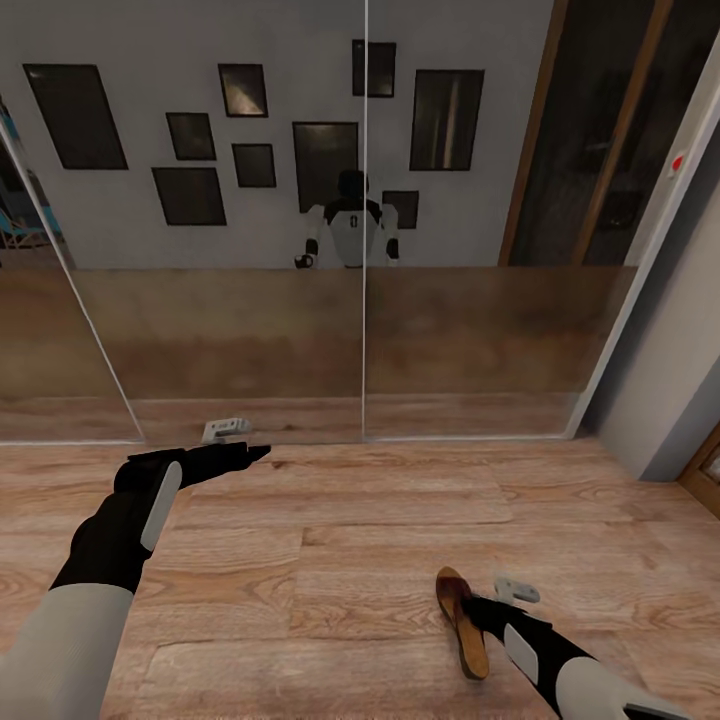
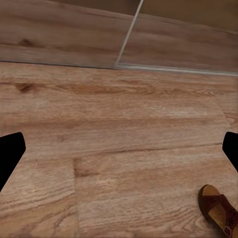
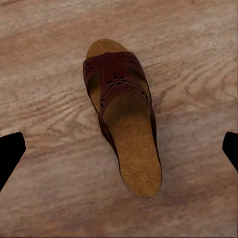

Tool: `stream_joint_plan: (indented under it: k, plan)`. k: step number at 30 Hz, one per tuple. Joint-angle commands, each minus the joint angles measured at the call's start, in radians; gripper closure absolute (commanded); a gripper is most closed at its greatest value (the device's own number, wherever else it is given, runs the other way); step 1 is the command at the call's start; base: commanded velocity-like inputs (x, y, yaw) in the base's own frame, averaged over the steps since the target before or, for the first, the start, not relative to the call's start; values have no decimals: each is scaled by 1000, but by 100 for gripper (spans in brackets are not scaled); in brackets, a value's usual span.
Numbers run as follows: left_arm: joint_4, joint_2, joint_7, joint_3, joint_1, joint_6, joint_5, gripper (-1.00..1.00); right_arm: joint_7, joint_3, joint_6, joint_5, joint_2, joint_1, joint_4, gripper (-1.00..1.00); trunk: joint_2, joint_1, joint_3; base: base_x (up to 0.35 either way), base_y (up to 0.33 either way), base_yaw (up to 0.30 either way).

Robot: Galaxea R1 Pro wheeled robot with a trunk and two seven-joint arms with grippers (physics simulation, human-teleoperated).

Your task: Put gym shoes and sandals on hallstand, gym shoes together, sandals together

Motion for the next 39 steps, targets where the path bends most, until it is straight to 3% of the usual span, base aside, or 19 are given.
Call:
stream_joint_plan:
  k: [1, 12, 22, 23, 25, 28, 39]
  plan:
    - [0, 0, 0, 1, -1, 7, 6, -100, 2, -2, 4, -6, 0, 5, -2, -100, 0, 0, -1, 0, 0, 0]
    - [0, 0, 0, 1, -1, 7, 6, -100, 2, -2, -3, -2, 0, 8, -2, -100, 0, 0, -2, 0, 0, 0]
    - [0, 0, 0, 1, -1, 7, 6, -100, 2, -2, -72, 4, 0, 23, -2, -100, 0, 0, -2, 0, 0, 0]
    - [0, 0, 0, 1, -1, 7, 6, -100, 2, -2, -83, 4, 0, 26, -2, -100, 0, 0, -2, 0, 0, 0]
    - [0, 0, 0, 1, -1, 7, 6, -100, 2, -2, -204, 4, 0, 37, -2, -100, 0, 0, -2, 0, 0, 0]
    - [0, 0, 0, 1, -1, 7, 6, -100, 1, -1, -318, 4, 0, 40, -2, -100, 0, 0, -2, 0, 0, 0]
    - [0, 0, 0, 1, -1, 7, 6, -100, 2, 1, -362, 5, 0, 41, -3, -100, 0, 0, -2, 0, 0, 0]
